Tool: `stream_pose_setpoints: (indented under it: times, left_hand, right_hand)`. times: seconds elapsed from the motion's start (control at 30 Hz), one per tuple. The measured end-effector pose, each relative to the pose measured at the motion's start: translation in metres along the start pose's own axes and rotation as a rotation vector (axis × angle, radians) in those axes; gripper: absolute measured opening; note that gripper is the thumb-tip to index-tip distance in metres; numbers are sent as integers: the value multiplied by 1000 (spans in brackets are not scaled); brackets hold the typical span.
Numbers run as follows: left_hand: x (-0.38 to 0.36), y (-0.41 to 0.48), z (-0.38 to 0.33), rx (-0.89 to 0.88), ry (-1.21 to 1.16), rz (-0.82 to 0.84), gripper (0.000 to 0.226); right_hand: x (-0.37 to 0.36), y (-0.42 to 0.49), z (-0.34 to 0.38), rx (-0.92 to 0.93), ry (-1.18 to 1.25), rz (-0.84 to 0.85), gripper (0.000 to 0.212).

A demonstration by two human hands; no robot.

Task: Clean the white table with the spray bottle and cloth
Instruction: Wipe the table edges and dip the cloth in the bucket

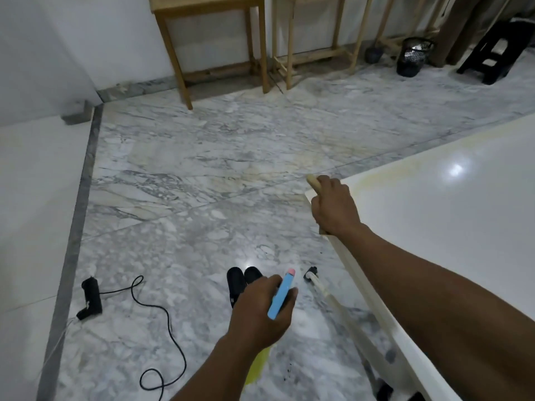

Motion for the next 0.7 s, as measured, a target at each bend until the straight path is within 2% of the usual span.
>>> stream_pose_setpoints:
  times: [0.07,0.13,0.2,0.27,0.37,0.57,0.7]
  left_hand:
    - [-5,3,19,3,-45,-17,50]
    - [-13,3,35,3,-85,-30,40]
    - [-20,1,46,16,-114,-28,34]
    - [-28,0,51,27,-133,-16,37]
    - [-38,-3,43,41,-138,13,43]
    - [-59,-15,12,-3,-109,20,43]
    - [-83,-40,-22,-31,-102,44,39]
  right_hand:
    - [-39,22,0,109,-242,1,50]
    - [-71,27,-13,174,-482,74,62]
    - [-88,27,-28,223,-619,107,71]
    - [-89,26,-34,257,-636,111,67]
    - [-78,14,-43,274,-641,103,77]
    - [-62,-48,-87,280,-573,73,81]
    - [-44,-105,-124,285,-533,60,68]
Point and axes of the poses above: each hand's wrist, its own y-axis towards the middle knuckle, its own x-axis out of the back of the hand, z = x × y, the point moved 1 cm from there along y, towards the middle knuckle, and after that the axes turned 15 degrees about -x, right-handed, at the moved point
